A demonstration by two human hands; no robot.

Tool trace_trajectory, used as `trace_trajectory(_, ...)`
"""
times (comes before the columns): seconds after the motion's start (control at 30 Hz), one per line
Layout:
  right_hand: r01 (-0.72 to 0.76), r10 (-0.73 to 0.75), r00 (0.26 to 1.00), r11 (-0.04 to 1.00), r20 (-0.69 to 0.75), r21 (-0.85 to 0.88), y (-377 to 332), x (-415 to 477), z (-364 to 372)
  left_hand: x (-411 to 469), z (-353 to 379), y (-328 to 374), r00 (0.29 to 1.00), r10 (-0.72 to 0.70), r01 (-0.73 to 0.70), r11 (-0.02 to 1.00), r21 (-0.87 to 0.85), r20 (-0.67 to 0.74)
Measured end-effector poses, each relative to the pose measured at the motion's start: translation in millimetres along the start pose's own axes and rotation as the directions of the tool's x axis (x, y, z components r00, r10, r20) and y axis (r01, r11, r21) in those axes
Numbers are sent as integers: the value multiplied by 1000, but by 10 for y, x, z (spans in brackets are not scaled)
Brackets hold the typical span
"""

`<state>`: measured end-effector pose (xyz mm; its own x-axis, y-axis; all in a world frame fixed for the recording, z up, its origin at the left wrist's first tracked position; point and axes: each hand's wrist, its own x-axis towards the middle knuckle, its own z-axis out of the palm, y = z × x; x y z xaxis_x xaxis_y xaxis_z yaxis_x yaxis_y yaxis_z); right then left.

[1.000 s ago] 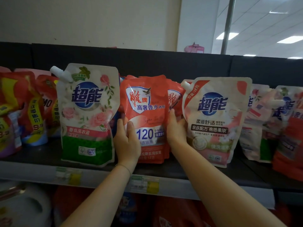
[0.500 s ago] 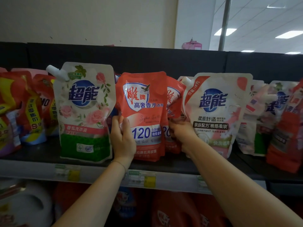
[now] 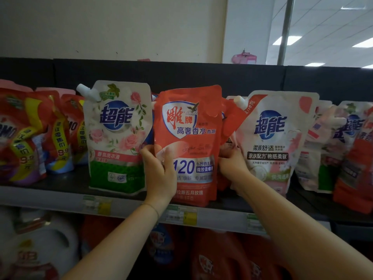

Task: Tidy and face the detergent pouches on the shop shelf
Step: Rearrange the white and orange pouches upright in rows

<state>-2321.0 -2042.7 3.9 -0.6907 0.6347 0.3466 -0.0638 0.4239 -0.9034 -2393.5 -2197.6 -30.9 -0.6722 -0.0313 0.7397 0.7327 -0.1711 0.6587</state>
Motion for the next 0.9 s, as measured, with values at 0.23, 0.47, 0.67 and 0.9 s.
trace_trajectory(0.23, 45, -47, 997, 998, 62, 36, 13, 11, -14, -7, 1, 89, 987, 144, -155, 964, 216, 66)
trace_trajectory(0.47, -51, -8, 973, 967, 229, 251, 84, 46, 69, -83, -108, 97, 966, 225, -257, 807, 532, 124)
trace_trajectory(0.67, -286, 128, 927, 851, 354, 440, 96, 77, 71, -176, -121, 33, 863, 277, -506, 482, 715, 423)
trace_trajectory(0.9, -349, 147, 920, 732, 364, 585, -149, 147, 294, -137, -74, 0, 861, 272, -508, 474, 719, 429)
